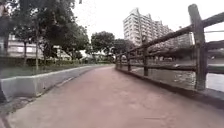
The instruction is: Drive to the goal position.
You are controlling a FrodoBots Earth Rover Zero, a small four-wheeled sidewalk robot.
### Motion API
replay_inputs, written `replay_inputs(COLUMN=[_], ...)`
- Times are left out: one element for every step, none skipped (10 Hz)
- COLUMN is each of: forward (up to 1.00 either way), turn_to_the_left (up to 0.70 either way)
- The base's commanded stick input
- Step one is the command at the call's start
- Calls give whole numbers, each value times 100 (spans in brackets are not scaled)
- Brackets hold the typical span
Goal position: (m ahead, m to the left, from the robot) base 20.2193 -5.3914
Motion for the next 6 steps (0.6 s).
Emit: replay_inputs(forward=[100, 100, 100, 100, 100, 100], turn_to_the_left=[0, 0, 0, 0, 0, 0])
